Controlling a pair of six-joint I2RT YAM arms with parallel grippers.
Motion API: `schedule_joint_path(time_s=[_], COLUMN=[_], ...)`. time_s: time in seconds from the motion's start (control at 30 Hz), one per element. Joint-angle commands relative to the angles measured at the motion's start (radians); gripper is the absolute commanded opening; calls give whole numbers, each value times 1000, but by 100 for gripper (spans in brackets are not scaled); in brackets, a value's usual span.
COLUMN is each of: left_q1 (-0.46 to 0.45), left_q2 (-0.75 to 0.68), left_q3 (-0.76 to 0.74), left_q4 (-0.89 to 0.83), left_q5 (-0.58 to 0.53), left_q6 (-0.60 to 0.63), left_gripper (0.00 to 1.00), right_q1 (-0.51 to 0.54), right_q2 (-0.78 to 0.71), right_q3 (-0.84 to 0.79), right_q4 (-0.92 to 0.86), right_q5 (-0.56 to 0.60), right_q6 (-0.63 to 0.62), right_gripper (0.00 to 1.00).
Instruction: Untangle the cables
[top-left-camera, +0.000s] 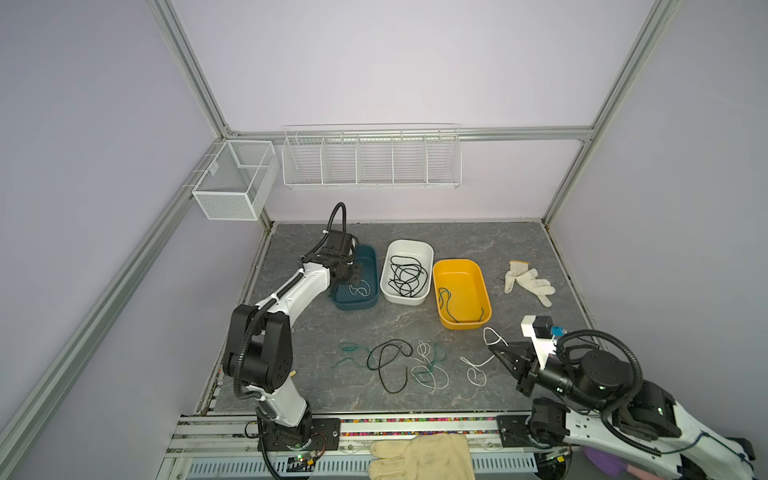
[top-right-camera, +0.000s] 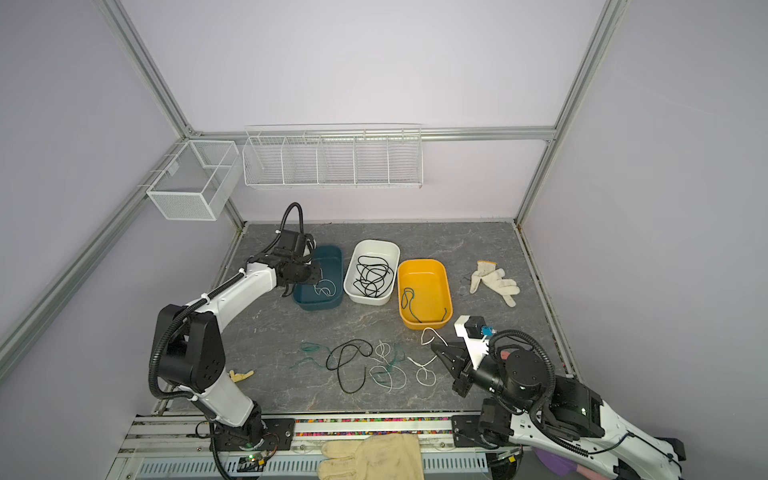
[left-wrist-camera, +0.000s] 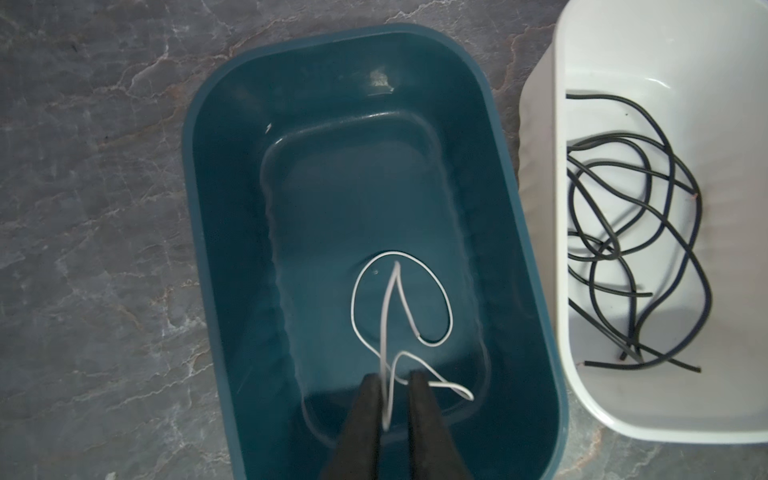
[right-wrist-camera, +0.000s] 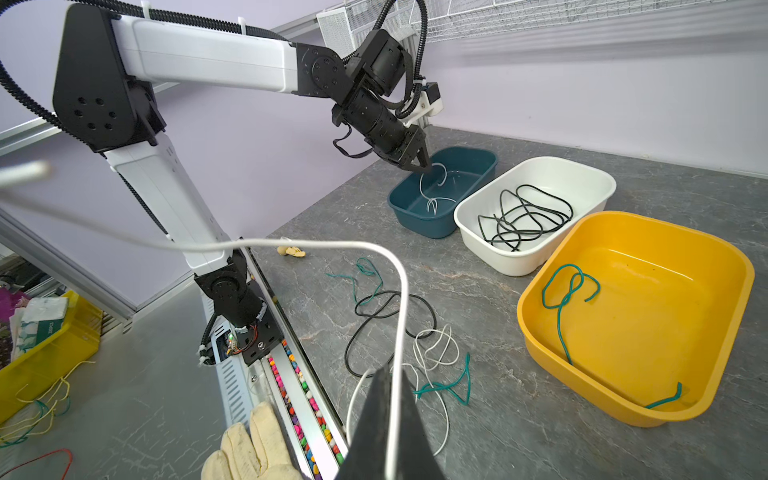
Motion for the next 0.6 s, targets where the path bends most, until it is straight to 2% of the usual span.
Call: schedule_joint_path(time_s=[0.0, 0.13, 0.3, 0.4, 0.5, 0.57], left_q1=[7, 8, 9, 8, 8, 8], left_q2=[-5, -25, -127, -225, -343, -429], left_q3=[50, 79, 67, 10, -80, -135], left_q4=[-45, -82, -82, -41, 31, 61], left_q5=[-15, -20, -9, -2, 14, 2], left_q6=[28, 31, 8, -6, -18, -37], left_gripper=[23, 36, 54, 68, 90, 100], right_q1=[5, 6, 6, 5, 6, 5], right_q2=[-22, -17, -2, 19, 46, 67], right_q3=[21, 29, 42, 55, 65, 71], right_q4=[0, -4, -16, -35, -48, -56], right_q5=[16, 12, 12, 19, 25, 31], right_q6=[7, 12, 19, 21, 32, 46], right_gripper=[7, 6, 6, 6, 6, 6])
